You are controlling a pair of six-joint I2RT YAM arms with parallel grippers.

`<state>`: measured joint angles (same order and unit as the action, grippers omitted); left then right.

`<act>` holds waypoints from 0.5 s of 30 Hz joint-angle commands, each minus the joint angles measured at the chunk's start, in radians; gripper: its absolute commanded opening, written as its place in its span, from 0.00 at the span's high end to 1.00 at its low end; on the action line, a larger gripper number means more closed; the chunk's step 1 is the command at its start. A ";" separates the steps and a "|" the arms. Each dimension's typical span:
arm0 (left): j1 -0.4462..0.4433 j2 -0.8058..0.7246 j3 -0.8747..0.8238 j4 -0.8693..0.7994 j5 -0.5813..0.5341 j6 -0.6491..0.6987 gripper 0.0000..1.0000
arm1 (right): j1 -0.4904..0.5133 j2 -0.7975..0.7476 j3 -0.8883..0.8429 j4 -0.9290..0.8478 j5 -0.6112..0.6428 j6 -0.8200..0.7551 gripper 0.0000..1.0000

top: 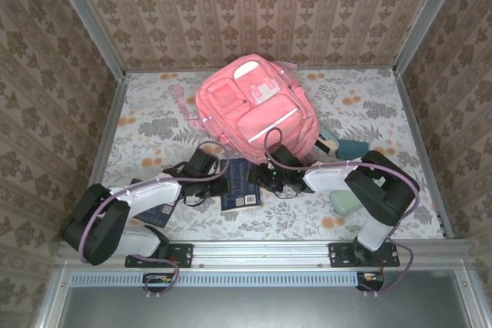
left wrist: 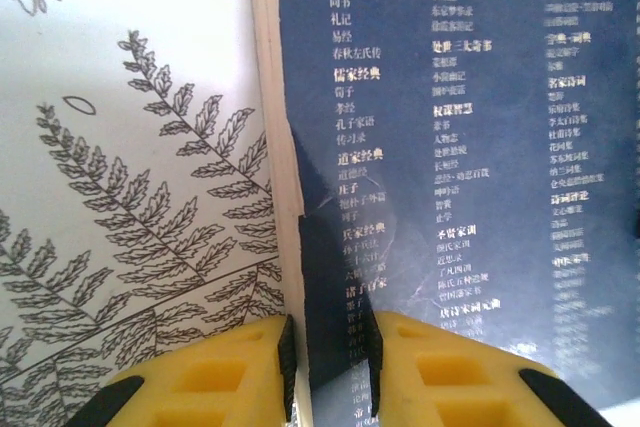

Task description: Pack books, pencil case, and school supplies into a backpack

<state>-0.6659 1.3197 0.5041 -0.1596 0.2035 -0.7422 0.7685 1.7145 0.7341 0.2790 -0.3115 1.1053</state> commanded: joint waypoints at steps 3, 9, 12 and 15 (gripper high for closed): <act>0.019 -0.029 -0.052 0.081 0.119 -0.001 0.73 | 0.044 -0.017 0.021 0.323 -0.224 0.057 0.59; 0.033 -0.083 -0.034 0.013 0.113 0.033 0.72 | 0.041 -0.069 0.036 0.114 -0.158 -0.015 0.93; 0.039 -0.117 -0.020 -0.043 0.099 0.048 0.67 | 0.041 -0.119 0.040 0.024 -0.123 -0.056 1.00; 0.054 -0.199 0.017 -0.152 0.053 0.067 0.56 | 0.041 -0.179 0.050 -0.051 -0.126 -0.087 1.00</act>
<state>-0.6262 1.1885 0.4706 -0.2111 0.2737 -0.7101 0.8017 1.6260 0.7341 0.2638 -0.4240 1.0931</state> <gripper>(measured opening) 0.413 0.139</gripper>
